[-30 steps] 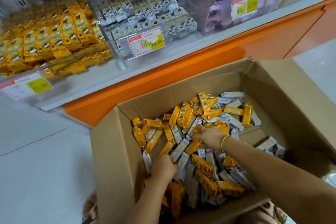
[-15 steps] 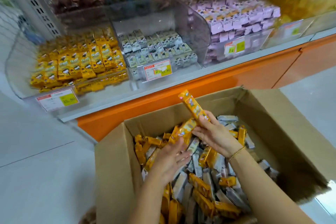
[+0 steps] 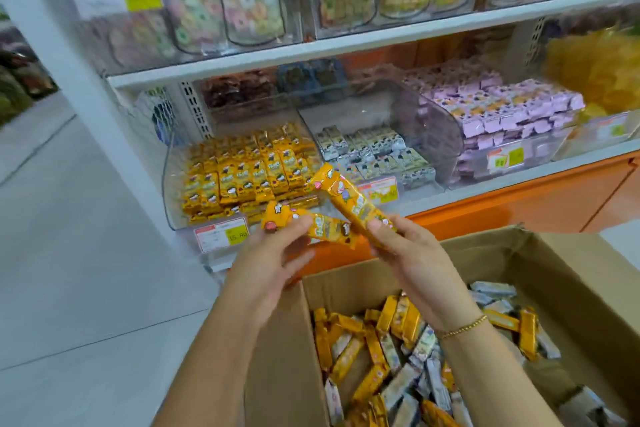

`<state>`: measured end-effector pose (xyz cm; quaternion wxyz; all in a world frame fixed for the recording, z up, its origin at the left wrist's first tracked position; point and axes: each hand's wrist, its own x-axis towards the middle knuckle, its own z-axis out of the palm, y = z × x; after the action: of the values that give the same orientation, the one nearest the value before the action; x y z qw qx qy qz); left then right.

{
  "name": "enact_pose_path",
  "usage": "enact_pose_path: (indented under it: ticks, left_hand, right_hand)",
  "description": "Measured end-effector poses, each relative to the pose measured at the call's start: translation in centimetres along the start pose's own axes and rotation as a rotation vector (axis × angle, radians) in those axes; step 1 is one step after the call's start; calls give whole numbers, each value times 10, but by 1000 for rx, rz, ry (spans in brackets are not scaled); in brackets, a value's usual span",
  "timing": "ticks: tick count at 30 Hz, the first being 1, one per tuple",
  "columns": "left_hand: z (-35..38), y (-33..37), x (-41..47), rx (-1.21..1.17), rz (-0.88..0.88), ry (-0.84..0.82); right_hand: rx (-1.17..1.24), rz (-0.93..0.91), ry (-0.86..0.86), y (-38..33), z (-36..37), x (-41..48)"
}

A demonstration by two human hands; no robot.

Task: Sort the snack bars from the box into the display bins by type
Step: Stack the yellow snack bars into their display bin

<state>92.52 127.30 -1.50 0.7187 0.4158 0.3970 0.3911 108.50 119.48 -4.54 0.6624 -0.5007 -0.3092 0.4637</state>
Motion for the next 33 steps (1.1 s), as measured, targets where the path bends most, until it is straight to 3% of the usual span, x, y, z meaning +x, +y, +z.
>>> enact_pose_path:
  ticks: [5,8,13,16,17,20,22,24,26,29,33]
  left_hand:
    - [-22,53,5,40,-10,-118]
    - [-30,64,16,61,49,-60]
    - [-49,69,36,22,101,101]
    - [-64,78,48,18,139,88]
    - [-71,80,51,145,157,124]
    - [-108,71,61,972,326,351]
    - [-122,66,61,1193,384,305]
    - [-127,63,61,1241,368,237]
    - [-130,65,63,1257,386,208]
    - [-130,66,66,1280,414,212]
    - [-115,63,62,1242,498,246]
  right_hand:
    - [-125,-165,-24,-11,44,24]
    - [-204,-156,-129,-2,77,34]
    - [-897,-389,-133,1,116,50]
    - [-1022,-493,-87,-2,139,79]
    - [-1050,-488,-53,-4,146,98]
    - [-1275,-332,-44,-11,174,170]
    - [-1429,-204,-113,-12,200,208]
    - [-1520,-153,-221,-3,227,234]
    - [-1522,-126,-292,4,246,243]
    - [-1299,-77,-374,2,257,245]
    - [-1193,-96,-358,-5,240,230]
